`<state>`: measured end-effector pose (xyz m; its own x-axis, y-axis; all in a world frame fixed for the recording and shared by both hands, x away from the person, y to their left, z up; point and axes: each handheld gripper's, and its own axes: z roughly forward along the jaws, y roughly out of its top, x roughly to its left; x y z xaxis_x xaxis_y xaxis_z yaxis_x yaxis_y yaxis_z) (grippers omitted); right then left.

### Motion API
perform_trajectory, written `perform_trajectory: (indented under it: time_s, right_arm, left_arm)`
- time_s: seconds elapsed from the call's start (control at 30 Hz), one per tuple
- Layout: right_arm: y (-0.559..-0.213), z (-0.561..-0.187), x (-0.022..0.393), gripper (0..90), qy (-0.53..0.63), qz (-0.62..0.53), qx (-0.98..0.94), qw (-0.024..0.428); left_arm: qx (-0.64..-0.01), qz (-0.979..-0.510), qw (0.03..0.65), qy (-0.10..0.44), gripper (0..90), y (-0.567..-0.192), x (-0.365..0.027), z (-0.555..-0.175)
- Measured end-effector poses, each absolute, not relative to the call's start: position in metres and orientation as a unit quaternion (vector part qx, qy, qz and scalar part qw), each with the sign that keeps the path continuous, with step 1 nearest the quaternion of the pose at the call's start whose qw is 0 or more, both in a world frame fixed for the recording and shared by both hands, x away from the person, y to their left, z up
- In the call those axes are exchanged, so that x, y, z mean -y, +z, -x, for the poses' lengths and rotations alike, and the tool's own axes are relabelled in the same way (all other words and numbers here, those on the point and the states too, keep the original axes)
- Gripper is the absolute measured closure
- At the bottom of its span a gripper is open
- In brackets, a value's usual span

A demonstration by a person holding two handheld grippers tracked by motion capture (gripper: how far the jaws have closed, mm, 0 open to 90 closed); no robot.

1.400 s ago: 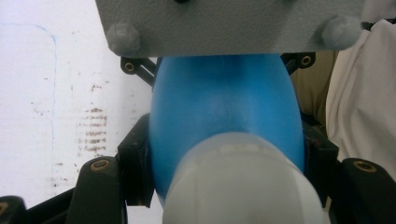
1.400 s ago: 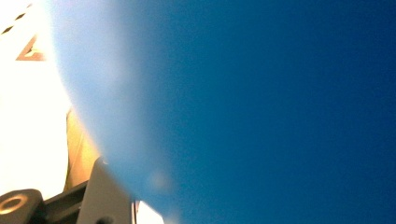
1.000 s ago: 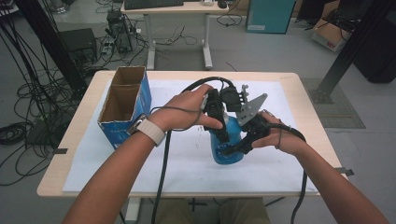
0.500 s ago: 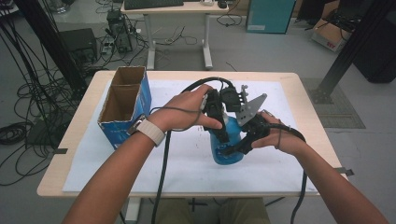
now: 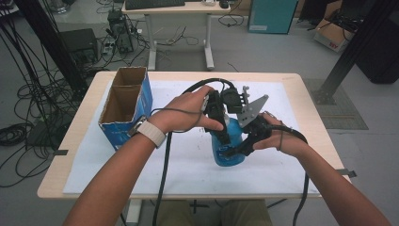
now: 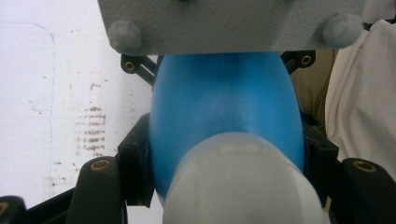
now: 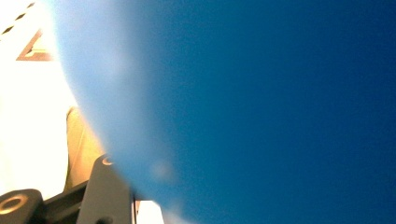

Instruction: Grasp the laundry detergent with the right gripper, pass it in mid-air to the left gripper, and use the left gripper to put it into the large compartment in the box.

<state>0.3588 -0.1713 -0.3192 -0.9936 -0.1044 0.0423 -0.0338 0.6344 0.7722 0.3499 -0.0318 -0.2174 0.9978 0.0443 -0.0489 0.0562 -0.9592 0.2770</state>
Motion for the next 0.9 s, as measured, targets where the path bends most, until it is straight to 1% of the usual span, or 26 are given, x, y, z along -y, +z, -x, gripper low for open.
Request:
perform_trajectory:
  time_s: [0.07,0.9]
  right_arm:
    - [-0.3192,-0.3587,0.1712,42.6,-0.426,-0.038,0.903,0.042]
    - [-0.3200,-0.3577,0.1711,42.5,-0.426,-0.035,0.903,0.047]
  left_arm:
    - [-0.022,-0.990,0.140,-0.016,37.2,-0.2170,0.0318,-0.3508]
    - [-0.028,-0.989,0.141,-0.022,37.3,-0.2179,0.0314,-0.3501]
